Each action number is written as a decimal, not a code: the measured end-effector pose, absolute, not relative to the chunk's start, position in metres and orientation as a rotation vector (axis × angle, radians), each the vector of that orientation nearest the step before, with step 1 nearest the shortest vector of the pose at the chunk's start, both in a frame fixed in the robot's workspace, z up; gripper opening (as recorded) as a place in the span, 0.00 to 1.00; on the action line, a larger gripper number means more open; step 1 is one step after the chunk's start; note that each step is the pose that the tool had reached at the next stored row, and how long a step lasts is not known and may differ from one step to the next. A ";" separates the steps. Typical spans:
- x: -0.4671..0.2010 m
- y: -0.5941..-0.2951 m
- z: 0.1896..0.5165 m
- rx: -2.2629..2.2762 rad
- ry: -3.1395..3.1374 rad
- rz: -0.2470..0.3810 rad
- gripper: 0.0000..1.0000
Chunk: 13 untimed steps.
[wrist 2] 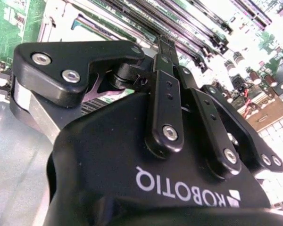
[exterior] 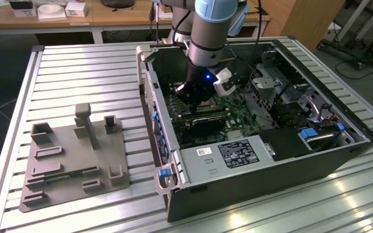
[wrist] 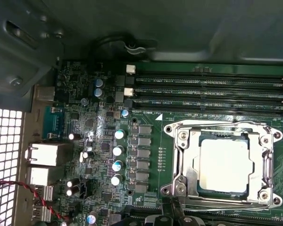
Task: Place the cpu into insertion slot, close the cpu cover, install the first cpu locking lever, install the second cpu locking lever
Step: 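Install the second cpu locking lever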
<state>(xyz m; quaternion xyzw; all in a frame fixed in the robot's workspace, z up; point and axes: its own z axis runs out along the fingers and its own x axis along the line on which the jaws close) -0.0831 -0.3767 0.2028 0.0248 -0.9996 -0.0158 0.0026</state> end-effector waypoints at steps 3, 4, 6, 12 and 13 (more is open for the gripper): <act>-0.083 -0.377 0.202 0.078 -3.135 -0.052 0.11; -0.083 -0.377 0.202 0.078 -3.135 -0.053 0.11; -0.083 -0.377 0.201 0.078 -3.135 -0.056 0.11; -0.083 -0.376 0.201 0.078 -3.135 -0.065 0.11; -0.083 -0.376 0.201 0.078 -3.135 -0.067 0.11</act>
